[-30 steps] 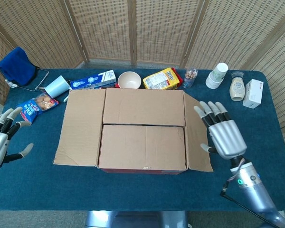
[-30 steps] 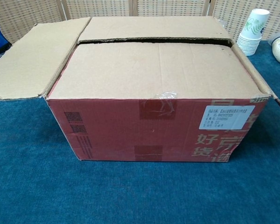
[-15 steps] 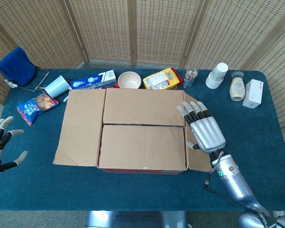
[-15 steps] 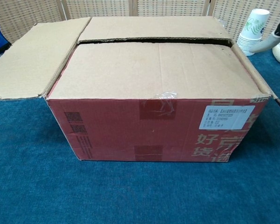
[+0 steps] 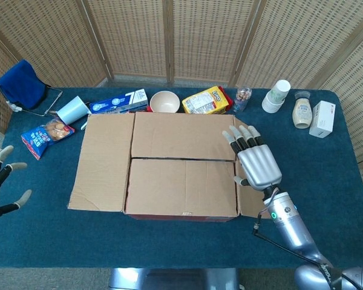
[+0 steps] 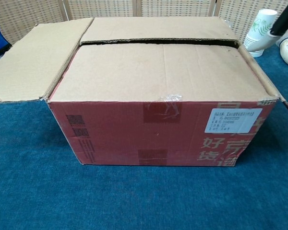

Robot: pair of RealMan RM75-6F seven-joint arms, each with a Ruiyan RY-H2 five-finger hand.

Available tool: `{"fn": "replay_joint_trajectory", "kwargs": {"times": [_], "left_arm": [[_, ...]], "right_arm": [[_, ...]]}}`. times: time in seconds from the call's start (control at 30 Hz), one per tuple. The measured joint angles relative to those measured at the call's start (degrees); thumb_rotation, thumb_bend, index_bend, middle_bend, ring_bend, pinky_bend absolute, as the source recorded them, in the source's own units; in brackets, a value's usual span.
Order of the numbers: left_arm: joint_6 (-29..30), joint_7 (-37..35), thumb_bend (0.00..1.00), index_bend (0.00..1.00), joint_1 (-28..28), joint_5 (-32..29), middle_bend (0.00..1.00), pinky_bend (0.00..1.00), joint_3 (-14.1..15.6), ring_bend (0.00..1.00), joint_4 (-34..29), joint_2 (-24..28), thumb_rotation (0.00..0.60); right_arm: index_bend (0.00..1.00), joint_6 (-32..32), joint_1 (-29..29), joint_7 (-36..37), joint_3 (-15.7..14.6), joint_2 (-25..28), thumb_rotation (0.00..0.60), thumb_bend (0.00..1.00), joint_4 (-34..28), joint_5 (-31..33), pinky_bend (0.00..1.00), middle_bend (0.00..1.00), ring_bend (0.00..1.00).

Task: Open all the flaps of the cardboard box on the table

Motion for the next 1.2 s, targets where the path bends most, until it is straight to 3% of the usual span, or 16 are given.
{"fn": "replay_joint_trajectory", "kwargs": {"times": [0.7,1.2], "left_arm": [[-1.32,-2.02,0.11,0.28,0.33,-0.72,0.04,0.10,-1.03,0.06,-0.19,0.57,0.532],[-2.03,-2.77,0.11,0.28,0.57,-1.30,0.04,0.10,-1.48,0.06,-0.02,0.71,0.531]], "right_arm": [[0.00,-0.11,10.95,-5.45,2.61,-10.11,0.600,0.15,8.01,11.56,0.06,0.00,0.00],[0.03,2.92,13.35,-3.39,1.34,-16.22,0.600,0.23,16.00,5.84,0.07,0.00,0.00]]}}
